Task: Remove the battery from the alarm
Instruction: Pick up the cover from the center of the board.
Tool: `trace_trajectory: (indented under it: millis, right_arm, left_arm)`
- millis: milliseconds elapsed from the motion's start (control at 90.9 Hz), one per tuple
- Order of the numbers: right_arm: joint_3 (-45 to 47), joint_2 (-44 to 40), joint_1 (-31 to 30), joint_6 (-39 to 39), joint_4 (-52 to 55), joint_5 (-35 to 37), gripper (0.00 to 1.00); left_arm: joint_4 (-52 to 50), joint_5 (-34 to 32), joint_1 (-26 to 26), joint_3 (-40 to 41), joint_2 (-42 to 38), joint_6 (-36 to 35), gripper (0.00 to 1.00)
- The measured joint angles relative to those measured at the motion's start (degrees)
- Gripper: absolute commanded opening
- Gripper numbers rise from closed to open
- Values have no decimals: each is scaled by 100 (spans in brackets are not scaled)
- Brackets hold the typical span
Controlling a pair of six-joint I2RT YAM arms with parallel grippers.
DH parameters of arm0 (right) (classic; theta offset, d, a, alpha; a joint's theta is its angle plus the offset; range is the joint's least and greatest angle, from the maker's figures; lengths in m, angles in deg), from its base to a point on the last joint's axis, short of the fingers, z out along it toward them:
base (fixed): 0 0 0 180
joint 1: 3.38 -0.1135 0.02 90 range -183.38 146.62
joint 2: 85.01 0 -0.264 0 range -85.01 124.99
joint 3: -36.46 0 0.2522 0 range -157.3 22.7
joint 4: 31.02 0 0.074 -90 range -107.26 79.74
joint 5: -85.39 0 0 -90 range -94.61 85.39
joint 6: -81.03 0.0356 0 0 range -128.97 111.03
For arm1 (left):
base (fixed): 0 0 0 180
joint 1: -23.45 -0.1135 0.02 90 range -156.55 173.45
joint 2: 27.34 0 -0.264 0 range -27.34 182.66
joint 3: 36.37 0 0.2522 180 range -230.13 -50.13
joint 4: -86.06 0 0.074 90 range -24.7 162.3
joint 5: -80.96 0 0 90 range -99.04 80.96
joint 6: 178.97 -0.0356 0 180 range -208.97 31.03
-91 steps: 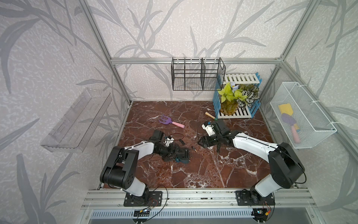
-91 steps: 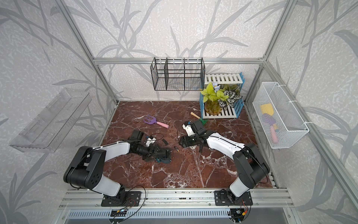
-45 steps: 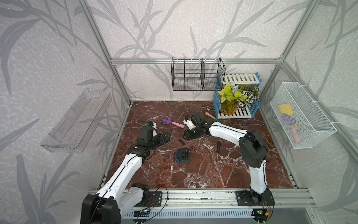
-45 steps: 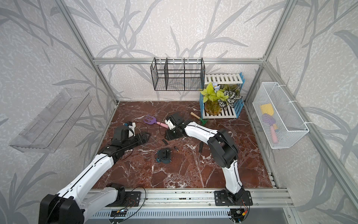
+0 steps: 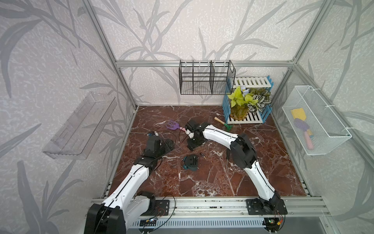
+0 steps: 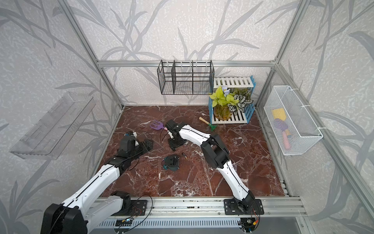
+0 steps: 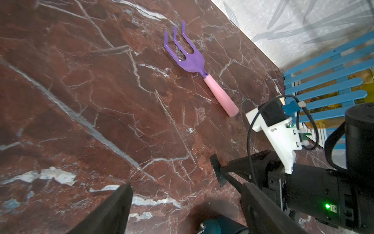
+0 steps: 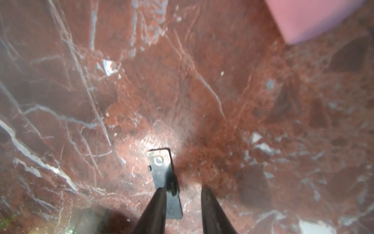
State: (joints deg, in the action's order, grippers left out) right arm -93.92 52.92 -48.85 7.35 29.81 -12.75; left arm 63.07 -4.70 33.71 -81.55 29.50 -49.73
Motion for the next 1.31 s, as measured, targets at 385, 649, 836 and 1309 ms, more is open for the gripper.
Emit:
trace_trajectory:
  millis: [385,649,836,1309]
  right_arm:
    - [-693,400,-2,-87,424,2,21]
    - [-793,455,-7,-153,575,-2,13]
    - [-776,442,-7,-227,560,13,0]
    - [1829,-1716,404,-212,-612,428,0]
  left_arm:
    - [-168,-323,0,0,-15,0,89]
    - [-201,-328,0,0,-15,2,89]
    - [-203,-310,0,0,-15,50,89]
    - [1991,1869,11,728,415,761,82]
